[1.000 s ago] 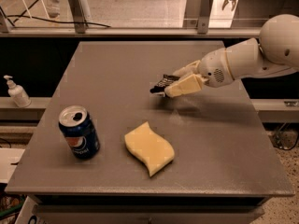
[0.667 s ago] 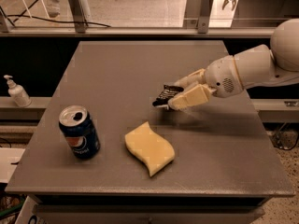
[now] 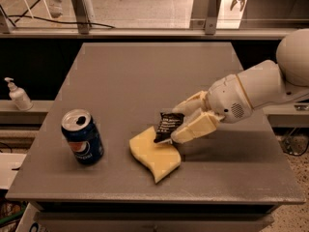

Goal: Move rxbar chocolate near sponge

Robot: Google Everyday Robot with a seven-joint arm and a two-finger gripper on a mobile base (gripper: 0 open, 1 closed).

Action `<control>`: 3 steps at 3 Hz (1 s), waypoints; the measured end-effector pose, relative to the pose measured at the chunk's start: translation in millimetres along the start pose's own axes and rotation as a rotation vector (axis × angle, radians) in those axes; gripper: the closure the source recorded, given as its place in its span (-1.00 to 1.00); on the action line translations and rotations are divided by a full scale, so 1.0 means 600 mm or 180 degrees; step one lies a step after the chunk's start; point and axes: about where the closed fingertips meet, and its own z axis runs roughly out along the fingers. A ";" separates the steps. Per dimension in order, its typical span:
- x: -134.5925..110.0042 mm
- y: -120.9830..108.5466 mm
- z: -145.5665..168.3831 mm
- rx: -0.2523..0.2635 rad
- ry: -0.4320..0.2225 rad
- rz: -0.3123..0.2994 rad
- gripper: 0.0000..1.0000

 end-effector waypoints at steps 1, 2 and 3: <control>0.007 0.034 0.023 -0.0128 0.0288 -0.0129 0.65; 0.000 0.041 0.031 -0.0132 0.0485 -0.0275 0.17; -0.010 0.031 0.030 -0.0095 0.0574 -0.0386 -0.30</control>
Offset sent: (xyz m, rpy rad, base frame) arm -0.0237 0.0224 -0.0044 -0.2159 -0.0629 0.1404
